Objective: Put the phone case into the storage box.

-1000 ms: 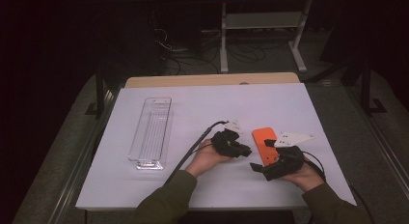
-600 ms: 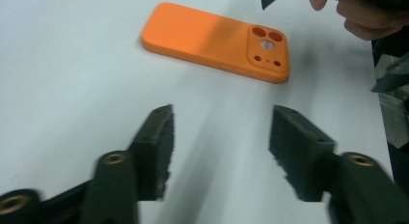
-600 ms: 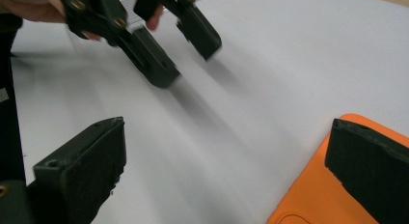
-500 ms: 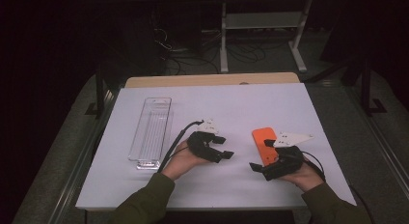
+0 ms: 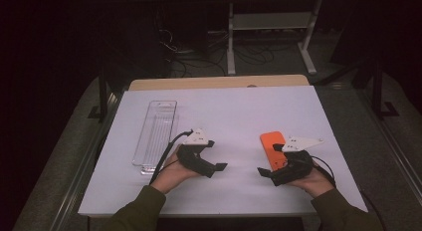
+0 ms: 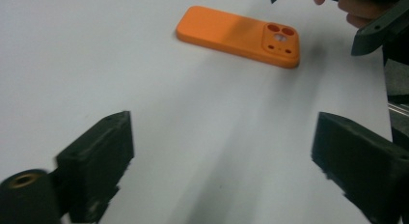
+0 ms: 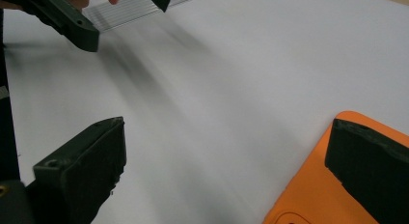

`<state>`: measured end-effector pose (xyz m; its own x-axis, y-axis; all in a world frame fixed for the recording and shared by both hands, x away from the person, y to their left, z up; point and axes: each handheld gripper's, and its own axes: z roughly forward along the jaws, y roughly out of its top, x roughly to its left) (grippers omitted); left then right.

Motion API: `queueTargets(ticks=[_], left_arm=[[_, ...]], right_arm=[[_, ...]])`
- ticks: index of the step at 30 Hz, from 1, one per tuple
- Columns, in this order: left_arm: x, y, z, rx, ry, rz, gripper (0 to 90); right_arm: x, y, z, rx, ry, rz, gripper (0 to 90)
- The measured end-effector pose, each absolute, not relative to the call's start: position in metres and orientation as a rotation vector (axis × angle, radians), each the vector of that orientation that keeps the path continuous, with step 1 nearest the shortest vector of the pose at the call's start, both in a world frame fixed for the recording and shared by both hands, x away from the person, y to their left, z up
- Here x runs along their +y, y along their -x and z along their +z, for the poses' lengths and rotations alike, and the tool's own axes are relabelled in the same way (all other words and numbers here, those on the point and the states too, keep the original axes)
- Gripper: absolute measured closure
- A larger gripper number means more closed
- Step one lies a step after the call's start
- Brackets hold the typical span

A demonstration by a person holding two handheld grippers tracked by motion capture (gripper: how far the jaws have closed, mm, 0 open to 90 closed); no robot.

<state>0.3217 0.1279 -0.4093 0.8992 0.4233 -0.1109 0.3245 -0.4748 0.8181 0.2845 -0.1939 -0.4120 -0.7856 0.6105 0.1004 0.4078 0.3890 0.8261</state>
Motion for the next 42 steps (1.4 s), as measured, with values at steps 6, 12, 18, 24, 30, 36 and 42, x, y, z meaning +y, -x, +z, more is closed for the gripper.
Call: queueTargets(ticks=[6, 12, 18, 24, 30, 36, 42], left_arm=[[0.138, -0.317, -0.414, 0.549, -2.104, 0.135, 0.0], [0.142, -0.315, -0.415, 0.526, -2.101, 0.136, 0.0], [0.144, -0.315, -0.414, 0.548, -2.082, 0.102, 0.0], [0.145, -0.315, -0.413, 0.549, -2.075, 0.101, 0.0], [0.145, -0.315, -0.414, 0.544, -2.08, 0.098, 0.0], [0.147, -0.316, -0.414, 0.535, -2.083, 0.109, 0.0], [0.147, -0.315, -0.415, 0.55, -2.075, 0.105, 0.0]], right_arm=[[-0.196, -0.284, -0.413, 2.417, -0.928, 1.341, 0.2], [-0.195, -0.285, -0.414, 2.407, -0.962, 1.329, 0.2], [-0.193, -0.285, -0.411, 2.394, -0.986, 1.315, 0.2], [-0.193, -0.285, -0.409, 2.381, -1.014, 1.31, 0.2], [-0.188, -0.288, -0.406, 2.363, -1.031, 1.3, 0.3], [-0.185, -0.292, -0.404, 2.363, -1.042, 1.28, 0.2], [-0.185, -0.296, -0.402, 2.348, -1.076, 1.264, 0.2]])
